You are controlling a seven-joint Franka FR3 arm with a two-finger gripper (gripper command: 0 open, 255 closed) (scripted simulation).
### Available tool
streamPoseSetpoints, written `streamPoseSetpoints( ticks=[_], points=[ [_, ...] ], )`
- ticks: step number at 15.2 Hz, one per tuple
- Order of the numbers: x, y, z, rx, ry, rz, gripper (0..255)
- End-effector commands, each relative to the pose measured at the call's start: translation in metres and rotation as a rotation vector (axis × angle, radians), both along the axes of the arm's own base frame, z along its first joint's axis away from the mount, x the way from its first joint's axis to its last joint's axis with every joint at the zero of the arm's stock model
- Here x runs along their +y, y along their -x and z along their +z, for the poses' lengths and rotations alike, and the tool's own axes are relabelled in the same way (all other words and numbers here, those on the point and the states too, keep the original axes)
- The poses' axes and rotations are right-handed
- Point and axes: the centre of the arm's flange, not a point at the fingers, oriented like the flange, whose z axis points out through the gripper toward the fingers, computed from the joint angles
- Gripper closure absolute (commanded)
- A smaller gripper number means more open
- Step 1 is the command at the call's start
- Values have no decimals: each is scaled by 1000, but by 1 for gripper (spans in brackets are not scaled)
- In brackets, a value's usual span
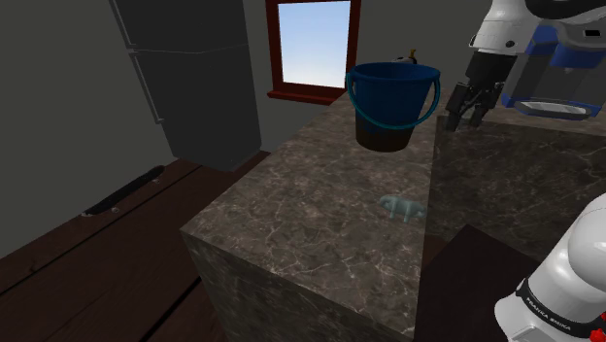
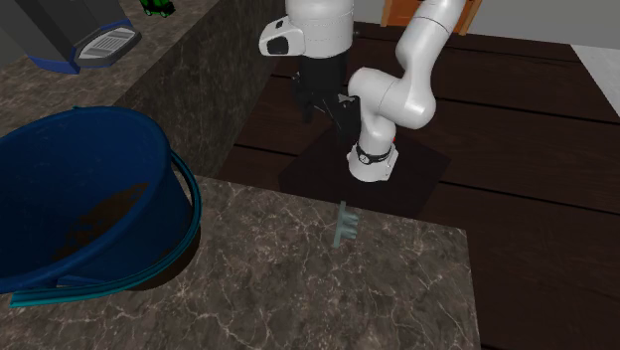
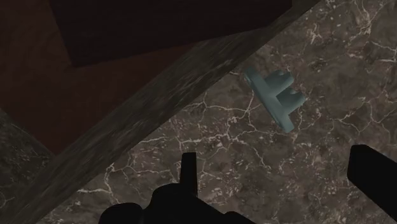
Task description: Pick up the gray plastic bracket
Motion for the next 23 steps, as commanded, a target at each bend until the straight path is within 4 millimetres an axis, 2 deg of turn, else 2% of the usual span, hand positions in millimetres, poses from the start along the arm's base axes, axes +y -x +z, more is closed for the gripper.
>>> streamPoseSetpoints(
  ticks=[1, 17, 23],
  points=[
    [0, 0, 0, 0, 0, 0, 0],
    [109, -21, -180, -21, 59, 142, 0],
    [109, -21, -212, -21, 59, 142, 0]
  ],
)
